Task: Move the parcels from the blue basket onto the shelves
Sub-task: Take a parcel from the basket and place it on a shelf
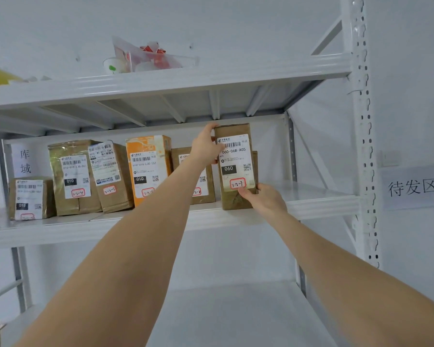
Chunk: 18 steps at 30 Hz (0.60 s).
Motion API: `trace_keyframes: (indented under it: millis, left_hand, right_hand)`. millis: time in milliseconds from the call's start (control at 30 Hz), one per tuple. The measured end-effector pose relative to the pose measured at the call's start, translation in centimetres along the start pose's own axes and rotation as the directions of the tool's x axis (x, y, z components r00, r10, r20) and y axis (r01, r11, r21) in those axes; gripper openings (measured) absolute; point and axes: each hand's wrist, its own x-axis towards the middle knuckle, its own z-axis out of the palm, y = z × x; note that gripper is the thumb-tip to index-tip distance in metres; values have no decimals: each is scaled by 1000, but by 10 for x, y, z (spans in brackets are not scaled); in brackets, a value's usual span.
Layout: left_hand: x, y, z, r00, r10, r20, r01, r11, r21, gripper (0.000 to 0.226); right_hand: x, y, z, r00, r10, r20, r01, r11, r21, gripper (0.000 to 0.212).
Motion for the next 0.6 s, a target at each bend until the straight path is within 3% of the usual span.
trace_keyframes:
  millis: [367, 500, 600]
  left_hand:
    - [14, -4, 1, 1000, 2, 13, -3, 997, 73, 64]
    - [16, -14, -1, 998, 39, 52, -52, 964, 262, 81]
    - [18, -18, 0, 993, 114, 35, -118, 907, 405, 85]
  right_hand:
    - [9, -10, 11, 999, 2, -34, -5, 998, -66, 52]
    - [6, -24, 20, 990, -55, -129, 37, 990, -139, 80]
    - [1, -30, 23, 953, -209, -218, 151, 955, -256, 95]
